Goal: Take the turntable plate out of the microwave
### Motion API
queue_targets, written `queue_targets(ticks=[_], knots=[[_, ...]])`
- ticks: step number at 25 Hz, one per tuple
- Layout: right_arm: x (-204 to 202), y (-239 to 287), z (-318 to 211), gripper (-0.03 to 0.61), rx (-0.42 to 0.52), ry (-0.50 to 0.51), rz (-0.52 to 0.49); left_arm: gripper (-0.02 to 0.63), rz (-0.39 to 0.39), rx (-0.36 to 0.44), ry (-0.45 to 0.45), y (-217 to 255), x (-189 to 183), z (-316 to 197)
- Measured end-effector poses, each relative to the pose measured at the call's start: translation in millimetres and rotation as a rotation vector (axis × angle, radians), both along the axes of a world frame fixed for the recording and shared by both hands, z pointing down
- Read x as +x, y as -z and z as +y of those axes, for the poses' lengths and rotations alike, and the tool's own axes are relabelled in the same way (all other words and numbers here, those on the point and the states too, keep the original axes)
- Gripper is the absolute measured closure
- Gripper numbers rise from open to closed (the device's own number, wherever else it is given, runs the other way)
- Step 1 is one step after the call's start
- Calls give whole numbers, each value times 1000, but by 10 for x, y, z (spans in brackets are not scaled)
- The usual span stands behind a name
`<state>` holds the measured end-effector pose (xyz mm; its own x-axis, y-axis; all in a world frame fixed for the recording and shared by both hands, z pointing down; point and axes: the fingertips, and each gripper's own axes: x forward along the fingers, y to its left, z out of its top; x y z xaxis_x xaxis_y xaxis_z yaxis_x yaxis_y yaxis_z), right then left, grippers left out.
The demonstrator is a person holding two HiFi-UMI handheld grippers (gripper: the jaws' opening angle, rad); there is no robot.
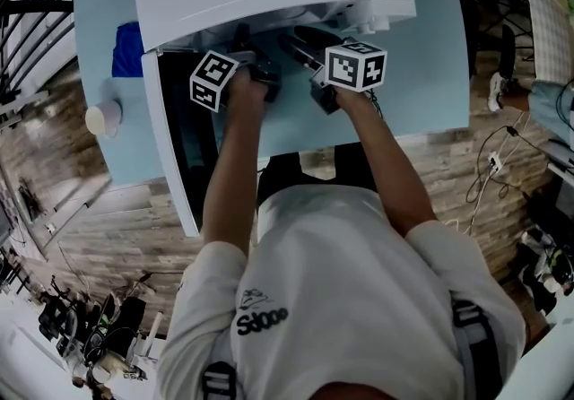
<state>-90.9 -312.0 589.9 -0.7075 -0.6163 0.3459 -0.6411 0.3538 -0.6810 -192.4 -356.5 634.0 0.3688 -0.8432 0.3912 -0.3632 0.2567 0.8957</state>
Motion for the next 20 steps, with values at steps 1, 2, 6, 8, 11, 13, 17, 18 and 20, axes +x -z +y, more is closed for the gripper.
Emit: queue_targets(ticks=[1,2,6,8,11,13,17,18,20], knots=[[-9,-27,-18,382,-12,-10,-19,578,7,-2,-3,-10,-4,3],[-23,-52,-37,382,-24,-18,-37,580,10,-4,-4,-16,-10,5],[-152,-137,-100,380,-72,-8,-115,581,-18,23,14,38,-72,-17],[-189,-175,-134,377,-97,-14,-155,581,-23,35,11,55,-79,-27],[-199,-191,-216,377,-110,-35,-193,583,-6,38,2,61,-59,-13],[-205,-213,-275,377,-122,-51,-208,583,-2,40,1,70,-60,-2],[-147,-216,-402,379,-150,-128,-273,583,-23,51,-5,114,-49,1],[-141,-211,-428,379,-155,-144,-285,583,-24,54,-5,130,-47,-2],[-143,-229,-467,390,-180,-178,-303,583,-25,61,-5,166,-52,-4]])
